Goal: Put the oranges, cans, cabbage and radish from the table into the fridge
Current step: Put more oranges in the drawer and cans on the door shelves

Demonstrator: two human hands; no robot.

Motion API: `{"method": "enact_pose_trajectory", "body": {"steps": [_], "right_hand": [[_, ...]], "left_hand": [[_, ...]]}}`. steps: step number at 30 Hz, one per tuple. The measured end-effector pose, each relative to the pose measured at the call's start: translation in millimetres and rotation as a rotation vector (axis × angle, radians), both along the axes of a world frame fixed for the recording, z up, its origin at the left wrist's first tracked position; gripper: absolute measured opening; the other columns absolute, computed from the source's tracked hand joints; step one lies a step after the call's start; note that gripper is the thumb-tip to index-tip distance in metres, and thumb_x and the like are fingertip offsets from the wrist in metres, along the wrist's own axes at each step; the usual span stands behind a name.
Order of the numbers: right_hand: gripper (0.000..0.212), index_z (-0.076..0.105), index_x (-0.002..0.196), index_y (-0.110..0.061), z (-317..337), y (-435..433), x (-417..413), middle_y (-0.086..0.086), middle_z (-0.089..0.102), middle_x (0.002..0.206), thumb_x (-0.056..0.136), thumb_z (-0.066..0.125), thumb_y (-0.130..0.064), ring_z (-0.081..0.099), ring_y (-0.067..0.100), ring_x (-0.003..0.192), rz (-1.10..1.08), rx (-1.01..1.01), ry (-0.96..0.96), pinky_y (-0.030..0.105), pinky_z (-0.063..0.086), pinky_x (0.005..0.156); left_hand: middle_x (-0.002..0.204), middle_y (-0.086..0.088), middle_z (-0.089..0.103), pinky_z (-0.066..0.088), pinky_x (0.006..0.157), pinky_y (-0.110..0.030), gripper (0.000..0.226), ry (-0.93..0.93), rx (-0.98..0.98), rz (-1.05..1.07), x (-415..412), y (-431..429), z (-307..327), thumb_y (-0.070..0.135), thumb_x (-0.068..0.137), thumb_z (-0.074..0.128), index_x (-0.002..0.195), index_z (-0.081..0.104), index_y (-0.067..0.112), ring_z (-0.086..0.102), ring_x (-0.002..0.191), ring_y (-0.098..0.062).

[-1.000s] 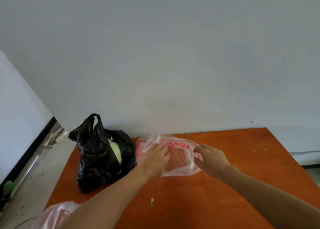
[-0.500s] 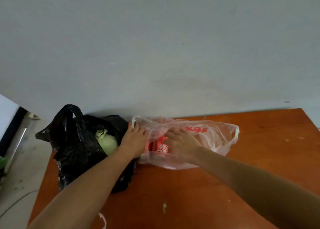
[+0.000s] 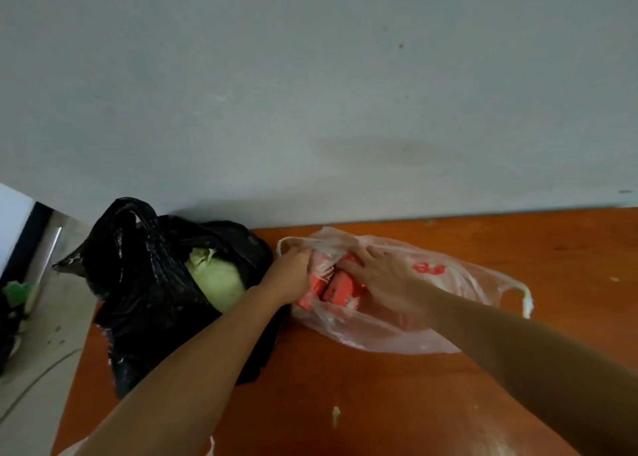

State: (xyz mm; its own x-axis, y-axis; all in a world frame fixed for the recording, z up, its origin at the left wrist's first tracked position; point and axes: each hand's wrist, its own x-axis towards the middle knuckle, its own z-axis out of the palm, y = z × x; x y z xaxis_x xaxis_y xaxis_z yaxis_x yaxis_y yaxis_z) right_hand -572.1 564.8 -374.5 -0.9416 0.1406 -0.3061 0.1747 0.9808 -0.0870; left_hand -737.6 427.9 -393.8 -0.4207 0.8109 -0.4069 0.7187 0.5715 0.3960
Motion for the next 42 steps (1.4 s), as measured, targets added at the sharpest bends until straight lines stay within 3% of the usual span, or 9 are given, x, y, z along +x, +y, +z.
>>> {"method": "enact_pose_trajectory", "body": {"steps": [4,7,14,21,24,28,34,37,42], "right_hand": [[0.070,0.028,0.146,-0.032,-3.4,5.6,38.3,0.006,0.028,0.151,0.087,0.064,-0.028,0.043,0.027,0.128,-0.072,-0.074,-0.061,0.041,0.041,0.102],[0.080,0.031,0.145,-0.032,-4.7,11.5,69.2,0.000,0.028,0.153,0.078,0.072,-0.044,0.040,0.024,0.133,-0.153,-0.169,-0.069,0.042,0.039,0.105],[0.085,0.051,0.133,-0.034,-8.1,26.0,120.9,-0.010,0.042,0.140,0.060,0.068,-0.074,0.042,0.011,0.124,-0.544,-0.317,-0.033,0.034,0.041,0.105],[0.082,0.034,0.140,-0.039,0.4,12.8,113.4,-0.005,0.036,0.145,0.068,0.063,-0.064,0.038,0.022,0.130,-0.486,-0.156,0.030,0.049,0.038,0.103],[0.074,0.030,0.141,-0.039,9.4,8.8,106.8,-0.003,0.029,0.150,0.076,0.062,-0.057,0.037,0.023,0.133,-0.409,-0.115,0.071,0.050,0.043,0.099],[0.077,0.024,0.147,-0.039,13.0,9.9,105.4,-0.001,0.036,0.148,0.081,0.061,-0.053,0.043,0.022,0.129,-0.394,-0.150,0.025,0.041,0.044,0.094],[0.085,0.016,0.144,-0.047,6.7,13.5,107.1,0.000,0.046,0.144,0.076,0.068,-0.050,0.052,0.025,0.124,-0.393,-0.230,0.061,0.044,0.048,0.094],[0.086,0.017,0.145,-0.042,1.1,18.2,105.8,0.002,0.039,0.146,0.076,0.068,-0.049,0.048,0.026,0.126,-0.350,-0.189,0.073,0.043,0.046,0.097],[0.076,0.023,0.145,-0.040,-3.7,17.7,101.0,0.006,0.033,0.144,0.080,0.062,-0.050,0.038,0.025,0.129,-0.277,-0.092,0.072,0.039,0.046,0.094]], "left_hand": [[0.115,0.002,0.066,0.046,0.098,-0.032,0.037,-0.148,0.192,-0.032,20.5,4.9,1.3,0.012,0.080,0.059,0.115,0.067,0.021,0.059,0.108,-0.015],[0.109,0.009,0.061,0.044,0.086,-0.019,0.034,-0.252,0.225,0.036,38.7,-3.6,-0.1,0.004,0.082,0.065,0.112,0.070,0.018,0.056,0.102,-0.008],[0.134,-0.005,0.047,0.048,0.092,-0.037,0.045,0.286,-0.060,-0.166,64.2,-24.7,-23.5,0.015,0.091,0.052,0.135,0.045,0.019,0.052,0.115,-0.024],[0.138,-0.019,0.046,0.037,0.099,-0.051,0.053,0.614,-0.072,-0.411,101.8,-51.3,-10.9,0.025,0.083,0.062,0.132,0.051,0.009,0.041,0.129,-0.035],[0.127,-0.012,0.051,0.040,0.090,-0.044,0.051,0.559,0.029,-0.420,107.4,-53.9,4.0,0.032,0.087,0.046,0.135,0.045,0.015,0.046,0.117,-0.031],[0.150,-0.007,0.033,0.039,0.100,-0.045,0.055,0.256,0.001,-0.202,111.5,-22.2,24.2,0.050,0.098,0.027,0.147,0.023,0.025,0.036,0.134,-0.028],[0.109,0.001,0.067,0.040,0.093,-0.042,0.024,0.218,0.267,0.016,88.5,20.5,9.6,0.036,0.095,0.050,0.103,0.070,0.025,0.055,0.107,-0.020],[0.102,-0.001,0.065,0.037,0.089,-0.040,0.021,0.406,0.131,0.023,74.2,25.6,-1.9,0.029,0.093,0.052,0.090,0.073,0.027,0.051,0.100,-0.021],[0.128,0.004,0.055,0.023,0.107,-0.049,0.033,0.571,-0.121,-0.143,75.3,26.3,-23.2,0.036,0.093,0.044,0.119,0.064,0.032,0.034,0.127,-0.026]]}}
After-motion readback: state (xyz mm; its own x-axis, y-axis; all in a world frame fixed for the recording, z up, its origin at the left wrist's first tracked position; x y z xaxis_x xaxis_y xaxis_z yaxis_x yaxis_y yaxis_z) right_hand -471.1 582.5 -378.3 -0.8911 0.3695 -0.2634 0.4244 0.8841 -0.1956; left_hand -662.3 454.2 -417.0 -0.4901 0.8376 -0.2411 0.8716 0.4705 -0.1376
